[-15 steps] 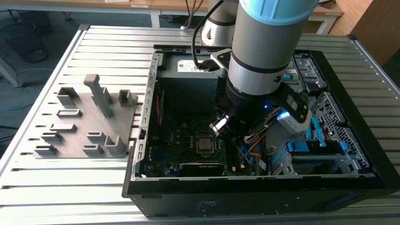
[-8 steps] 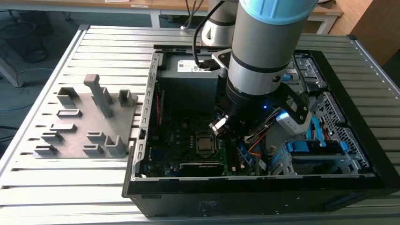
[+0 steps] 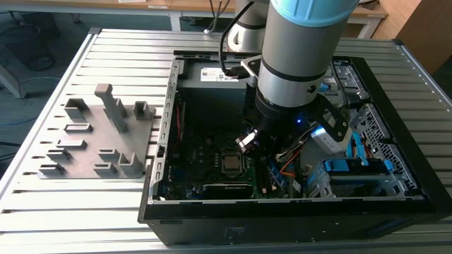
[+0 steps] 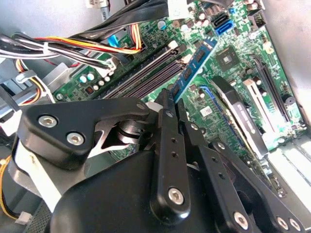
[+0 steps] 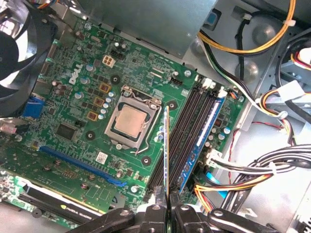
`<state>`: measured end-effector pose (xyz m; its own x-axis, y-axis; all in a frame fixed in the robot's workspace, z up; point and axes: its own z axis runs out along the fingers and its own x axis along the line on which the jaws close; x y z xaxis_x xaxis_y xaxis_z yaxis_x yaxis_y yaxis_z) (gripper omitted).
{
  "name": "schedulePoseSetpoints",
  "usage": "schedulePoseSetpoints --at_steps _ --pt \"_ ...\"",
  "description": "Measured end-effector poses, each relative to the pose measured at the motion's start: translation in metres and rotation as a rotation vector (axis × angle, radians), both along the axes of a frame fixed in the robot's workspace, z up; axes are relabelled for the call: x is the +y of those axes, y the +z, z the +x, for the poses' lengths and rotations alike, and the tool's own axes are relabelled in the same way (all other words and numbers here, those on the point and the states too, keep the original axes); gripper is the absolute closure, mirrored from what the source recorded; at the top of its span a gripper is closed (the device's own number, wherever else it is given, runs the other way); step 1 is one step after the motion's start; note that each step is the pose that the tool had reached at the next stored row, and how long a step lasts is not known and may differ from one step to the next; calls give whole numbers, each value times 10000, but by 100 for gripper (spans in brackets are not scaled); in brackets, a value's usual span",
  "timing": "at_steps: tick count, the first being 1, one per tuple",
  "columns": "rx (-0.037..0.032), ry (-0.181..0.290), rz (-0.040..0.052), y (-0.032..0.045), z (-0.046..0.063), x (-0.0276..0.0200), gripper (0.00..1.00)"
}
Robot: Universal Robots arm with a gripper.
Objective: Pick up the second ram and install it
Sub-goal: 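Insert the second ram into the second slot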
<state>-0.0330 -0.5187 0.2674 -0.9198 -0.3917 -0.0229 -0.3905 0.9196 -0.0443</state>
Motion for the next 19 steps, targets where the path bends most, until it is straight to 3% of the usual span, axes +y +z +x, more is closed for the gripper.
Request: schedulePoseSetpoints --at_steps 7,19 --pt "0 -389 -62 0 0 0 86" --pt "2 -1327 -78 0 0 0 86"
